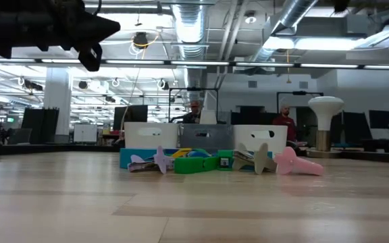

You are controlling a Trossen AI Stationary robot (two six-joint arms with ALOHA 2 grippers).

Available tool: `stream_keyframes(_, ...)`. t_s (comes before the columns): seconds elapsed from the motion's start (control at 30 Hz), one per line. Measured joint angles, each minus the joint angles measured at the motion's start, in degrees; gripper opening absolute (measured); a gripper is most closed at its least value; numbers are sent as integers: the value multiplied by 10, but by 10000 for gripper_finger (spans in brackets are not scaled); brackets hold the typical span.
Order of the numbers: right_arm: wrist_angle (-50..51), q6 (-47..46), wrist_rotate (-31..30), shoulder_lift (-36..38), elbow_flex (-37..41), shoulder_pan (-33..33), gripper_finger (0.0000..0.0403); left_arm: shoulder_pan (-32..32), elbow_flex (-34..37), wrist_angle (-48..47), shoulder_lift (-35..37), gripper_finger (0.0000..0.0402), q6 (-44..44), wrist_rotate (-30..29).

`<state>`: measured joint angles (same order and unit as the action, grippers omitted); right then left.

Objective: Pick and place Stapler, Stapler remover, tape
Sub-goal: Put the blue tape into the right white bin

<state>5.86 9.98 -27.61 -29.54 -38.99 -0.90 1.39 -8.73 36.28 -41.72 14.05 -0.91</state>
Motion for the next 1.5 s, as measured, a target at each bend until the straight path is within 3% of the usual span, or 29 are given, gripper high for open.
stream_keyframes(0.1,7,0,-40,-32,25,0,0,0,0,12,-18,4,2,0)
stream_keyframes(0.2,11,-37,-35,-79,42,1,0,-2,0,34,-29,4,-6,0)
stream_keyframes(0.57,66,-222,76,-280,41,2,7,-2,-1,58,-35,4,-2,0)
stream_keyframes(0.87,57,-279,188,-408,34,2,100,-2,-1,69,-34,4,15,0)
stream_keyframes(1.17,40,-296,248,-527,-33,9,203,-1,-1,75,-34,4,20,0)
stream_keyframes(1.3,44,-296,250,-573,-62,27,218,-1,-1,76,-34,4,34,0)
stream_keyframes(1.5,75,-309,251,-626,-100,59,210,0,-1,93,-34,4,46,-12)
